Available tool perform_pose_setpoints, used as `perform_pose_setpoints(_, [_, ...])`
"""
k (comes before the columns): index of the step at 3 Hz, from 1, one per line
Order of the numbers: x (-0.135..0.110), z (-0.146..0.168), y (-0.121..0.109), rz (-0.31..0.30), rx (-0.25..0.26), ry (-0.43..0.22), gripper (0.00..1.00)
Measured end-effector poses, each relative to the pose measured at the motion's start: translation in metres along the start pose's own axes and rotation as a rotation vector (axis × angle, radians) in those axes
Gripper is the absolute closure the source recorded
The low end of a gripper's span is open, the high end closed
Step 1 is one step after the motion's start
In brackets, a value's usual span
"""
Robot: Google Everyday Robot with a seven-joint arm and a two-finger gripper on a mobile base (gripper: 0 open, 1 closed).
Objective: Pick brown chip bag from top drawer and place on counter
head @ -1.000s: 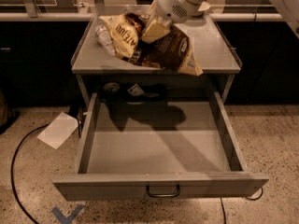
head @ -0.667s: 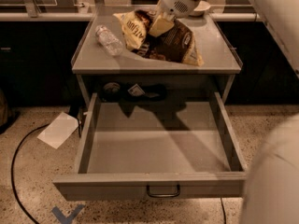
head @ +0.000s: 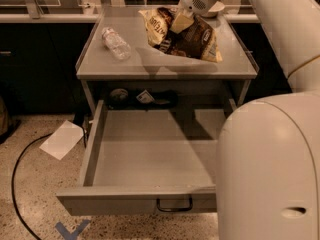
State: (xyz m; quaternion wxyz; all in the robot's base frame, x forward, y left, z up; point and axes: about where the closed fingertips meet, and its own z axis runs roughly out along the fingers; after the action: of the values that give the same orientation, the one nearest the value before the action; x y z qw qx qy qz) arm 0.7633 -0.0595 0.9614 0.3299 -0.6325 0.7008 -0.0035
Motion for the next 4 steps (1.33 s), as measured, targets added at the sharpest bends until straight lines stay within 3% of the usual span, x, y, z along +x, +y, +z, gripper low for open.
perform_pose_setpoints(2, [0.002, 0.013, -0.011, 0.006, 0.004, 0.013, 1.00])
perform_pose_setpoints(3, [0.013, 0.045, -0.042, 0.032, 0.059, 0.050, 1.00])
perform_pose_setpoints(4, [0.029, 0.071, -0.058, 0.072, 0.094, 0.074, 1.00])
